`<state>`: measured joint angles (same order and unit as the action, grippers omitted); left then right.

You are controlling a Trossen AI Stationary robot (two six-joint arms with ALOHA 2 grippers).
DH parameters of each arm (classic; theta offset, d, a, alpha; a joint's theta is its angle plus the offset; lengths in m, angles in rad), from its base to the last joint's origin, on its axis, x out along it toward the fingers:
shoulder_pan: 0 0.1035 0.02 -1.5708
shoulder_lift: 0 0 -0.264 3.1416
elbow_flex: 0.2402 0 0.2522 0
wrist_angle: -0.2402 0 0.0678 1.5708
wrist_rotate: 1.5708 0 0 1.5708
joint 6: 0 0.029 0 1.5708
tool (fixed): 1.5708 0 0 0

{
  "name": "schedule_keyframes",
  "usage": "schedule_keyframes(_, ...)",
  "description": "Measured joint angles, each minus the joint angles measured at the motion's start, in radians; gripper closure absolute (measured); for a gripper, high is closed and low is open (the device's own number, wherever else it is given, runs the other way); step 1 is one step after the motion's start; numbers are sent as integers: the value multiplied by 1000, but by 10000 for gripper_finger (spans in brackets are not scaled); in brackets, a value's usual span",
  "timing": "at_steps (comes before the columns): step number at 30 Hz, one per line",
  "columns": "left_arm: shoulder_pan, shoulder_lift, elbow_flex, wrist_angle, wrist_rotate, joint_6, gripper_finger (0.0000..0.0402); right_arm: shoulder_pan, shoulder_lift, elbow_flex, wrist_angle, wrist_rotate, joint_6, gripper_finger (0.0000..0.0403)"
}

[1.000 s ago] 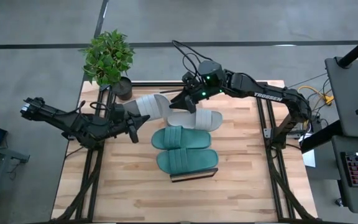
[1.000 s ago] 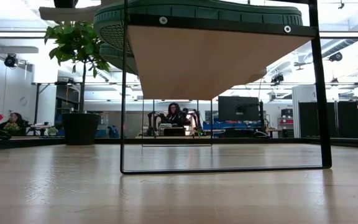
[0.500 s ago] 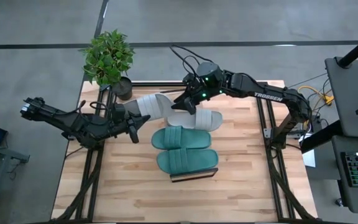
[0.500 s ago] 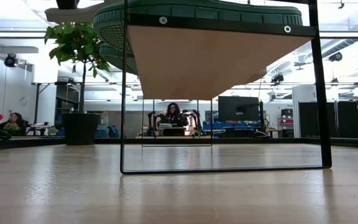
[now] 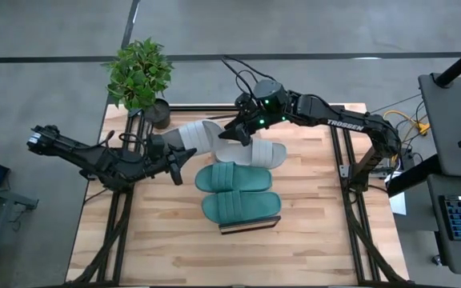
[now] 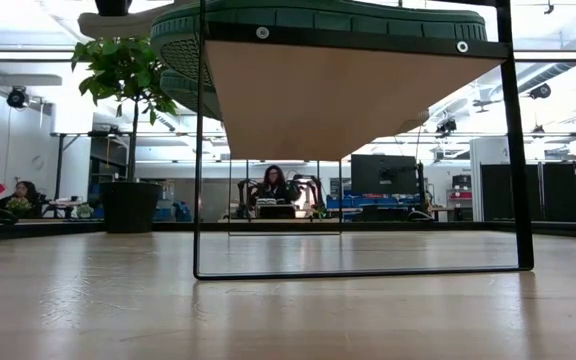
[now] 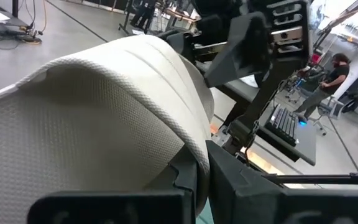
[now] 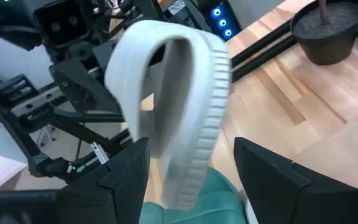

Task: Pick and place slides into the shelf
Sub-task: Put the gray slipper on the shelf

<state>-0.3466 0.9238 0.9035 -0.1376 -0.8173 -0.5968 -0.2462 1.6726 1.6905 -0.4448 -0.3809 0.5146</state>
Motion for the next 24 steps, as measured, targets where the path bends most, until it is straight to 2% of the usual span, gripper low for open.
schedule_keyframes(4, 0, 10, 0, 16, 0, 6, 401, -1, 0, 0, -1, 0, 2, 190)
schedule_keyframes(7, 0, 11, 0, 39, 0, 9, 401, 3, 0, -2, -3, -6, 1, 217)
schedule_keyframes(10, 0, 9, 0, 60, 1, 20, 401, 2, 0, -10, -3, -26, 1, 263)
schedule_keyframes(15, 0, 5, -1, 72, 2, 39, 401, 2, 0, -15, -11, -26, -40, 366)
schedule_keyframes(16, 0, 5, -1, 73, 2, 38, 401, 2, 0, -15, -11, -24, -52, 374)
schedule_keyframes(21, 0, 6, -1, 74, 3, 38, 400, 2, 0, -15, -12, -10, -60, 375)
schedule_keyframes(24, 1, 4, -1, 76, 25, 70, 380, 2, 0, -15, -15, -7, -60, 379)
